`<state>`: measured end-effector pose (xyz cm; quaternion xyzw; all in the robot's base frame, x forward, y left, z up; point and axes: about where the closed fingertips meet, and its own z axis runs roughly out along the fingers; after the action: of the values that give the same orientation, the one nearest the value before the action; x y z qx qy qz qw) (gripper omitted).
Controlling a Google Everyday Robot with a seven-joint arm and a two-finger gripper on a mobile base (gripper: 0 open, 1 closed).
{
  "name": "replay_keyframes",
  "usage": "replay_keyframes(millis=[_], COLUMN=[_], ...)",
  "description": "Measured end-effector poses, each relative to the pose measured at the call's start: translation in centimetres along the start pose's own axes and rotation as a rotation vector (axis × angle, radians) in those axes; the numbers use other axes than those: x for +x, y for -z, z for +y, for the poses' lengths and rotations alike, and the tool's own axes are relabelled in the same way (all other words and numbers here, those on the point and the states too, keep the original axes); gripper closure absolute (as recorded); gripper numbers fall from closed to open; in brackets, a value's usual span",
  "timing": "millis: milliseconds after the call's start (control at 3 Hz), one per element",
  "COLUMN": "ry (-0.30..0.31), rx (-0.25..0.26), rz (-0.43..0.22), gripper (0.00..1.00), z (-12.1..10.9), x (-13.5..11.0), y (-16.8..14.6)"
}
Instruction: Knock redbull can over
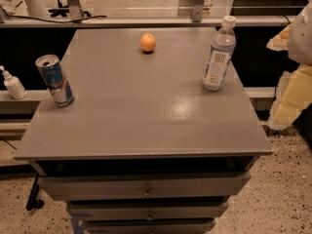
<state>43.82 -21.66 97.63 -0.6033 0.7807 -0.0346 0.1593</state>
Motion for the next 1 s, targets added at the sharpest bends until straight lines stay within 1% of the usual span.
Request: replay_keyframes(millis=[333, 667, 1000], ry=[0.001, -0.007, -0.002], rx=[0.004, 0.007, -0.024], rz=[-0.007, -0.056, -0.251], gripper=[0.0, 0.0, 0.0], z=[-0.1, -0.2, 0.9], x=[-0.1, -1.7, -10.4], y=[0.0, -1.1, -6.8])
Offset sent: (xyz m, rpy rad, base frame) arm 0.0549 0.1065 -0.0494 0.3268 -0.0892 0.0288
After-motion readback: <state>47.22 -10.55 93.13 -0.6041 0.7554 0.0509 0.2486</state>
